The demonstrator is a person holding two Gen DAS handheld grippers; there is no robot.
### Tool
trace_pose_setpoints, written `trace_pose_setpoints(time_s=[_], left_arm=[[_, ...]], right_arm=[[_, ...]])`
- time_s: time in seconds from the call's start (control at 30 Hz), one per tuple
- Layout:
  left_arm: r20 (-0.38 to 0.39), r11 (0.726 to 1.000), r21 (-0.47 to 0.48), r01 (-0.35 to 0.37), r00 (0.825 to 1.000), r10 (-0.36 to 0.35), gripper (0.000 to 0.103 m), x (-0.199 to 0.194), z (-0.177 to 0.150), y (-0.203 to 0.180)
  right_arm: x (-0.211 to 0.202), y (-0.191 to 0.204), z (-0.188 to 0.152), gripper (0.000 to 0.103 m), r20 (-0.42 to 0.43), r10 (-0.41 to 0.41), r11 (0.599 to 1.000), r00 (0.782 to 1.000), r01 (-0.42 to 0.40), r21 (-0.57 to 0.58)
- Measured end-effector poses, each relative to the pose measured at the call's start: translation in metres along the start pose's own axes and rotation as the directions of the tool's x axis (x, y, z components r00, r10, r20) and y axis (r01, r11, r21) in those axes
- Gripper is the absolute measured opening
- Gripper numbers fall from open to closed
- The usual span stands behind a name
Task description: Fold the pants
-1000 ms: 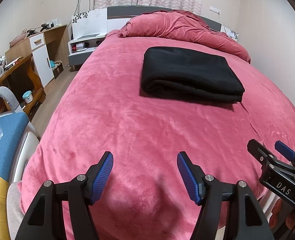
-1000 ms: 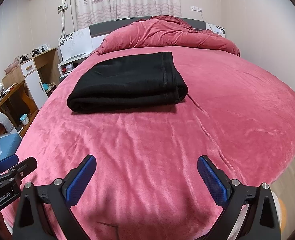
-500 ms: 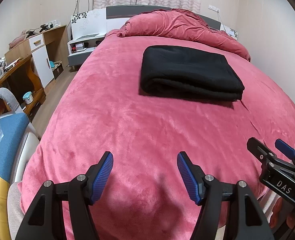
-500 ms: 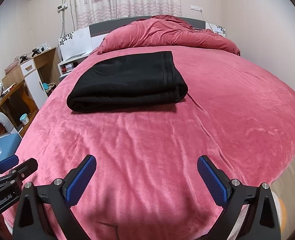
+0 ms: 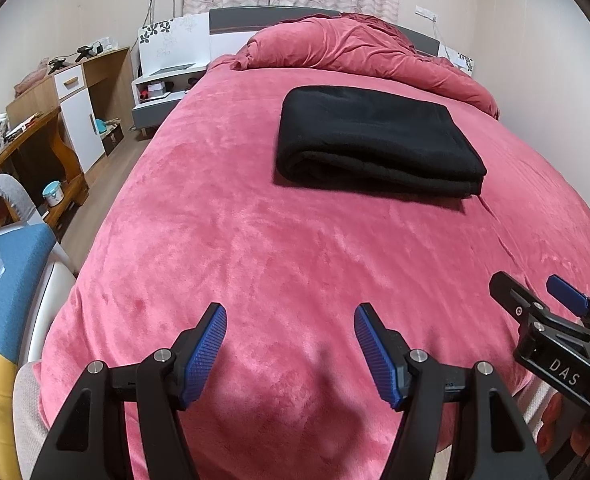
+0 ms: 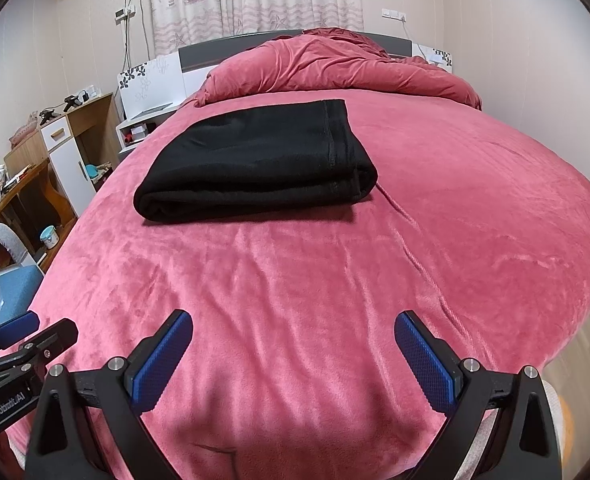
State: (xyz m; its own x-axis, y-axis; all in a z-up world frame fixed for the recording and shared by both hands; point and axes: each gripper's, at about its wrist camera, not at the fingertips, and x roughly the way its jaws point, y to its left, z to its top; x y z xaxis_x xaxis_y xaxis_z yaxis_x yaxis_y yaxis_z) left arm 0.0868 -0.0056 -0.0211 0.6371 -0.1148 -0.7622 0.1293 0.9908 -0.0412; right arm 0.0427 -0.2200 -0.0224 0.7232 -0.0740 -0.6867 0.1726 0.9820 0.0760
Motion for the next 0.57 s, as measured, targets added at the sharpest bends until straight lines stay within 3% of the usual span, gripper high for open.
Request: trace_pose_setpoints(time_s=[0.57], left_arm=[[-0.039, 1.0, -0.003, -0.014, 0.999, 0.013, 0.068, 0.014, -0.003, -0.002]], right_arm=[[0.01, -0.006, -0.002, 0.101, -0.035, -0.001, 1.0, 0.999, 0.002, 0.023]])
